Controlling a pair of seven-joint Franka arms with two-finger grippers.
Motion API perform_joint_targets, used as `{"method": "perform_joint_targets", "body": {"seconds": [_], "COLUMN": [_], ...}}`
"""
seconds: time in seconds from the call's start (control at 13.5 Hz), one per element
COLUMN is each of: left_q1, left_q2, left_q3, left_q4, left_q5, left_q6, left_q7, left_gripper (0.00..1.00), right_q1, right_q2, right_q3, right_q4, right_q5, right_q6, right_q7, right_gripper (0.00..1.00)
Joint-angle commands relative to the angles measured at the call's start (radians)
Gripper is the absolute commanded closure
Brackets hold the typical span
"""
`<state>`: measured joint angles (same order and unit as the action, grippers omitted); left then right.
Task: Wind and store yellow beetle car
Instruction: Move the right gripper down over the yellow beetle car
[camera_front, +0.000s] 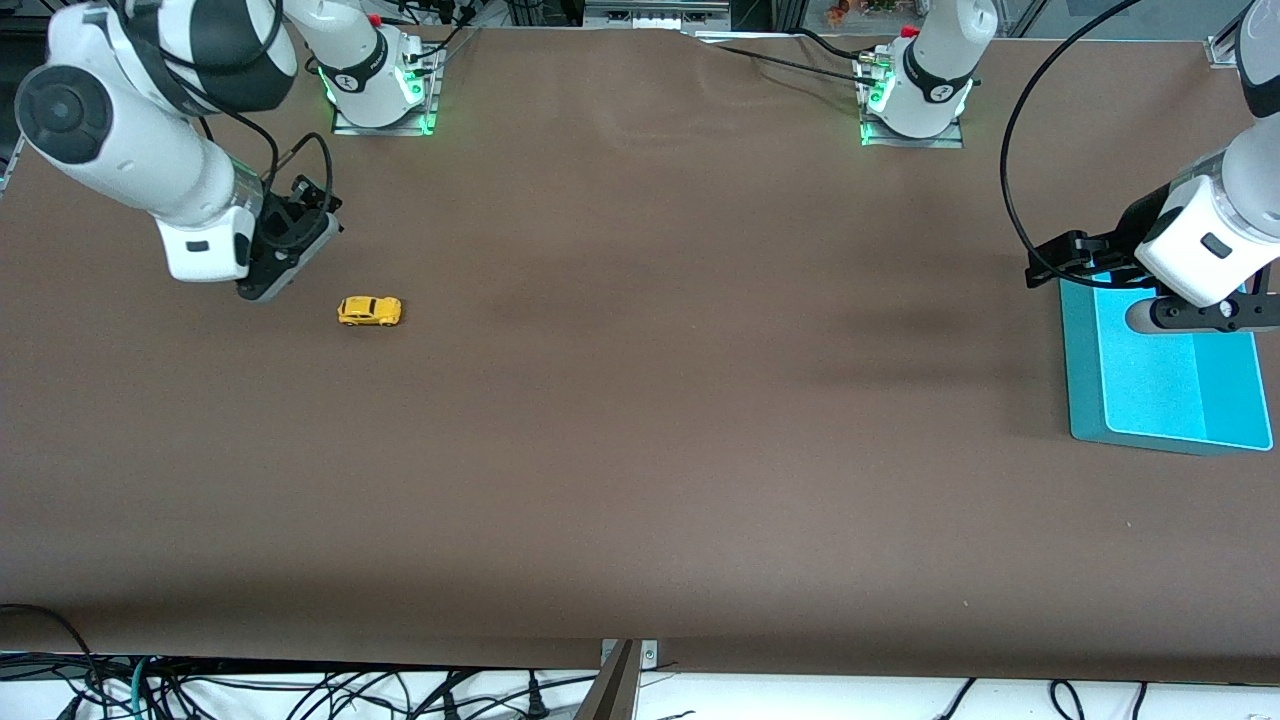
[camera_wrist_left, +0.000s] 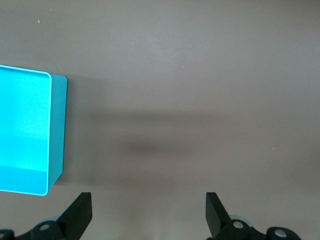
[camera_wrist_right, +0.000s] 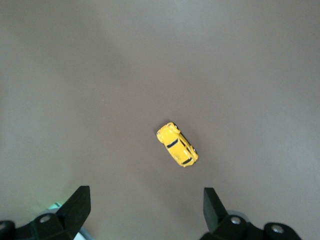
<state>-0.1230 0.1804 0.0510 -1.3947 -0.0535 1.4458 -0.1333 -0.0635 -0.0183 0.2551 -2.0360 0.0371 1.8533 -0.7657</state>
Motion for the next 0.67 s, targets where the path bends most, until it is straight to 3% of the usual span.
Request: {"method": "perform_joint_targets", "body": {"seconds": [0.0,0.59], "left_q1": [0.005,0.005], "left_q2": [0.013,0.018], "left_q3": [0.000,0.000], "left_q4": [0.045,0.046], "left_q5": [-0.026,-0.028], "left_q6": [-0.012,-0.012], "left_q7": [-0.006,0.001], "left_gripper": [0.00,0.00], "right_q1": [-0.010,-0.071], "right_q2": [0.006,0.132], "right_q3": [0.007,0.006], "right_q4": [-0.111,-0.289], "right_q5": [-0.003,-0.006], "right_q6": [0.145,0.515], "right_q7": [-0.182,-0.587], "right_gripper": [0.00,0.00]}}
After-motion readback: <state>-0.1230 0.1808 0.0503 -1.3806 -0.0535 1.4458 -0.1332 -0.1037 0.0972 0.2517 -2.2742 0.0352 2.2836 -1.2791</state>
